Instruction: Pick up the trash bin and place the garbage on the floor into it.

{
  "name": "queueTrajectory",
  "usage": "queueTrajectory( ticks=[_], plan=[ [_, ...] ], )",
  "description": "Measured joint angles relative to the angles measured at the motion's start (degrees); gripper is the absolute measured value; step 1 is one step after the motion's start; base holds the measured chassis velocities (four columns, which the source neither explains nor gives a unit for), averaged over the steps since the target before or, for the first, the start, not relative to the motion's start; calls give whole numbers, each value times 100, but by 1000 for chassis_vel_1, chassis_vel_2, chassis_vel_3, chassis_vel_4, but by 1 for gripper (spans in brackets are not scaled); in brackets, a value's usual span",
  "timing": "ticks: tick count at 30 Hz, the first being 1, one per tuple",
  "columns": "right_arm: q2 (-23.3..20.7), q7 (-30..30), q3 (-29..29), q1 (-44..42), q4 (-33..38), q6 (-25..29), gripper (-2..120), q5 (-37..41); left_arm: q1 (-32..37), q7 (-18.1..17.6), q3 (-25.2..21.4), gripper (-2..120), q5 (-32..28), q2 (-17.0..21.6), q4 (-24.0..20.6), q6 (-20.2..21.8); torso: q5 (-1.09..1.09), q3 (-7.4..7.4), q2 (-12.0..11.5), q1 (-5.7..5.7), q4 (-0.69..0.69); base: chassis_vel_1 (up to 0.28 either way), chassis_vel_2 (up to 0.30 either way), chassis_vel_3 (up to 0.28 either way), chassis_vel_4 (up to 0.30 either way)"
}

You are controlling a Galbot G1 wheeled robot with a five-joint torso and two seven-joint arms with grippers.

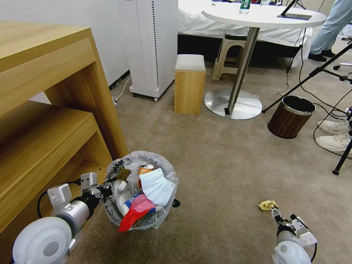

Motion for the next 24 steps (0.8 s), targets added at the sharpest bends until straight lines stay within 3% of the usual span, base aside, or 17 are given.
queueTrajectory(
  ticks=[24],
  plan=[
    [229,-132,-352,577,-644,13,73,-65,15,-58,-126,0,-210,214,-10,-3,0,0,0,0,0,0,0,0,0]
  ],
)
